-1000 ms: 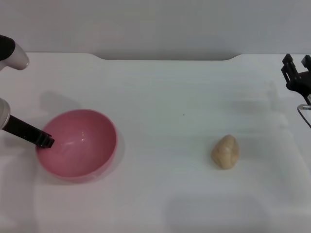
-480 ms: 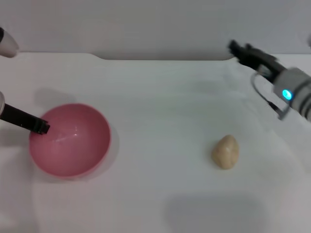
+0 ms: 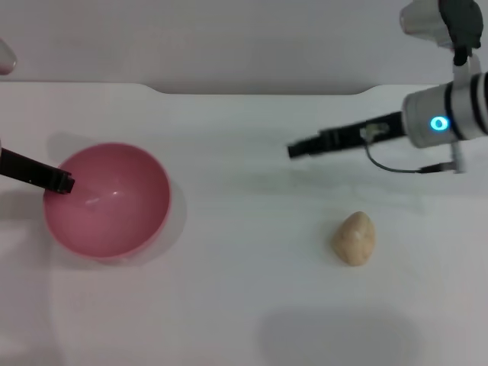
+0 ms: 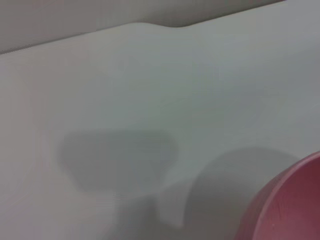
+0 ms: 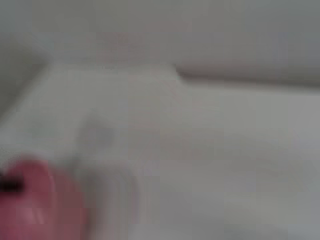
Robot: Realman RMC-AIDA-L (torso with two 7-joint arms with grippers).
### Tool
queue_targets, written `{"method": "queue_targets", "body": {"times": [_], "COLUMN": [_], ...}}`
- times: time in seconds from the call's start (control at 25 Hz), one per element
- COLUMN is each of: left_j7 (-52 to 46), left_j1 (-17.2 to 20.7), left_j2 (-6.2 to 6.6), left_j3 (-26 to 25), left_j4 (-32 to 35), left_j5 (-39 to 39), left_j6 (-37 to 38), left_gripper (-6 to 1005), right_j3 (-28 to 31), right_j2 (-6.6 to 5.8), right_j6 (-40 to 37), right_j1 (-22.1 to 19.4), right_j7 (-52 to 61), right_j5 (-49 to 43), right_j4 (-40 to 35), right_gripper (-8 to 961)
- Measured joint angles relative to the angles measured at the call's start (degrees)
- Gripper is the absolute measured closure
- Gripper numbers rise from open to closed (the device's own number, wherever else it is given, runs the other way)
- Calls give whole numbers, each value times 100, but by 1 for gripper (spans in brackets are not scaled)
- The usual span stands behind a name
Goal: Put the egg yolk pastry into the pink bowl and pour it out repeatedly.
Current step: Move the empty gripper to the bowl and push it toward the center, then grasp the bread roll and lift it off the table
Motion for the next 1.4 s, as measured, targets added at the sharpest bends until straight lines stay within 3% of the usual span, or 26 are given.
{"method": "queue_targets", "body": {"times": [0.24,0.48,0.88,1.16,1.4], "left_j7": [0,-17,-146,-172,-209], "left_j1": [-18,-18,-84,-95,-97], "left_j2": [-1,-22,-27,-28,-28], "left_j3": [1,4,11,51,26], "left_j4": [0,0,0,0,0], "left_j5": [-2,-16,-33,-32,-31], "left_j6": [-21,-102,-185,-246,-266], "left_gripper": [1000,1000,999,1000,999], "right_j3": [61,281,-227,-424,-828], "right_j2": [65,46,125,137,144], "right_j6": [-1470,-2203,-2145,-1533,-1225], "right_j1": [91,287,229,332,274], "right_j7": [1019,1116,1116,1119,1023], "right_j5": [-1996,-2504,-2516,-2428,-2043], "right_j4": [-1418,-1655,-1187,-562,-516], "right_gripper": [552,555,560,564,567]}}
